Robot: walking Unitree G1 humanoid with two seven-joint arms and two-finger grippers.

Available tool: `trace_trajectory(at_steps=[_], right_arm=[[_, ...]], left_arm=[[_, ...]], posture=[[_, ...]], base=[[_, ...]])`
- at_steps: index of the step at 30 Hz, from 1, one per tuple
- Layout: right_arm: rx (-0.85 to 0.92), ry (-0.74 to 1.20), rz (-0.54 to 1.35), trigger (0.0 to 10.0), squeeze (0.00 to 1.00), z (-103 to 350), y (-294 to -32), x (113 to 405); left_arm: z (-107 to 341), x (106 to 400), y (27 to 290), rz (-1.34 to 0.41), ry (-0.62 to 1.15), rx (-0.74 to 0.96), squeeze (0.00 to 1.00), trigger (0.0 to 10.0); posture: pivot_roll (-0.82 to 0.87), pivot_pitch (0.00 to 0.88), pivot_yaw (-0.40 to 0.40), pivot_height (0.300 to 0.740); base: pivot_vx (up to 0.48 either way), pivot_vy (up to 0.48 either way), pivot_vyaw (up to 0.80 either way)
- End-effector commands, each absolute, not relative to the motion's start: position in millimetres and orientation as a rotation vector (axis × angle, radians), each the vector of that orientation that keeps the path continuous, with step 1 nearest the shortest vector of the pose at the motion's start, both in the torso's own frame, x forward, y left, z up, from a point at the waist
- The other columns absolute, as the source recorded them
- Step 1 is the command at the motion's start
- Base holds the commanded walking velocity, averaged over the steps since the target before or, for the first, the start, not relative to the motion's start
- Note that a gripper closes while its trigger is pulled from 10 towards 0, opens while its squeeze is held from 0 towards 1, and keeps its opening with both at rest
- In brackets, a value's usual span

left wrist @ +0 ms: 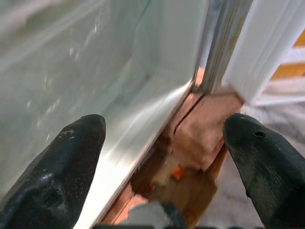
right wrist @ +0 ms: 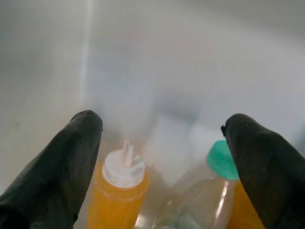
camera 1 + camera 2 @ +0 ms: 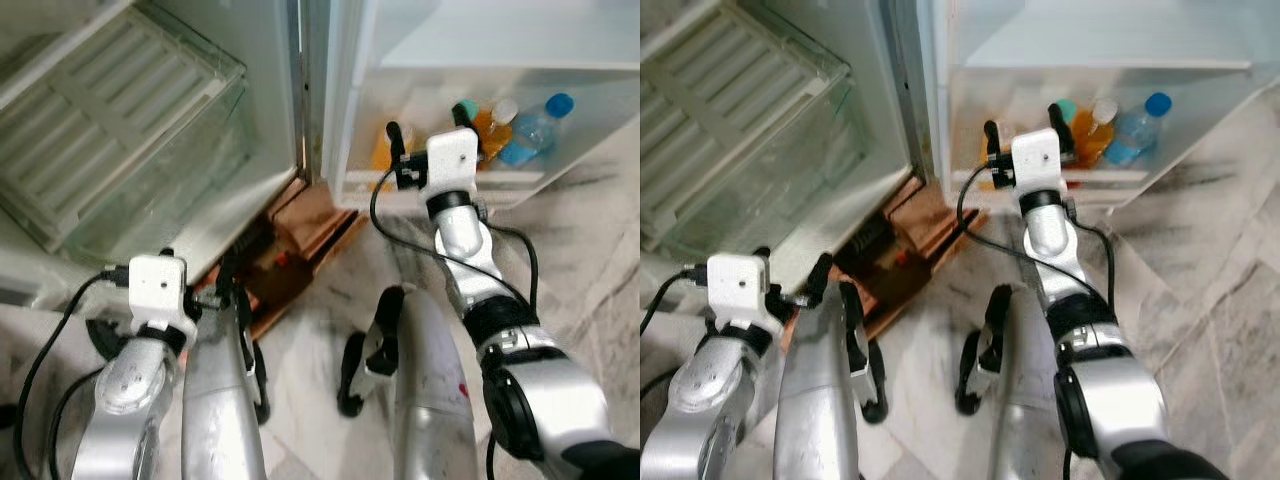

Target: Restocking fridge

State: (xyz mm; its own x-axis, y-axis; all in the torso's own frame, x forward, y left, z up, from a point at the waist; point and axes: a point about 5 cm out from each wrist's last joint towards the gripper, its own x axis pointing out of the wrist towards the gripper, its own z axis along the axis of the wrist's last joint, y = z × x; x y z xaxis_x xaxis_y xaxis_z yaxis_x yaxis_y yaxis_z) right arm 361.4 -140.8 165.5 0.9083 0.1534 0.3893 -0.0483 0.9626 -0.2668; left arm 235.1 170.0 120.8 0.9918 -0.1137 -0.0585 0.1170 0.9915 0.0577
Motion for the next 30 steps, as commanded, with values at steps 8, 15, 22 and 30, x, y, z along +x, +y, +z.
trace_trajectory(at_steps=[8, 15, 22, 30], right_arm=[[-0.117, -0.25, 0.215, 10.0, 0.0, 104.8, -122.5, 302.5], [-0.042, -0.206, 0.154, 10.0, 0.0, 94.9, -123.8, 295.7], [-0.043, -0.146, 0.131, 10.0, 0.0, 95.4, -137.1, 295.7], [-0.033, -0.131, 0.112, 10.0, 0.0, 94.5, -136.8, 303.2]], left_arm=[[105.0, 235.2, 165.1, -0.076, 0.073, 0.038, 0.0, 10.0], [99.7, 243.0, 163.4, -0.079, 0.06, 0.035, 0.0, 10.0], [96.0, 250.8, 164.8, -0.086, 0.048, 0.045, 0.0, 10.0], [96.6, 259.8, 161.9, -0.081, 0.03, 0.063, 0.0, 10.0]], posture=[[0.18, 0.054, -0.03, 0.545], [0.16, 0.0, -0.018, 0.584], [0.15, 0.0, -0.013, 0.628], [0.16, 0.0, -0.003, 0.677]], base=[[0.0, 0.0, 0.0], [0.0, 0.0, 0.0], [0.0, 0.0, 0.0], [0.0, 0.0, 0.0]])
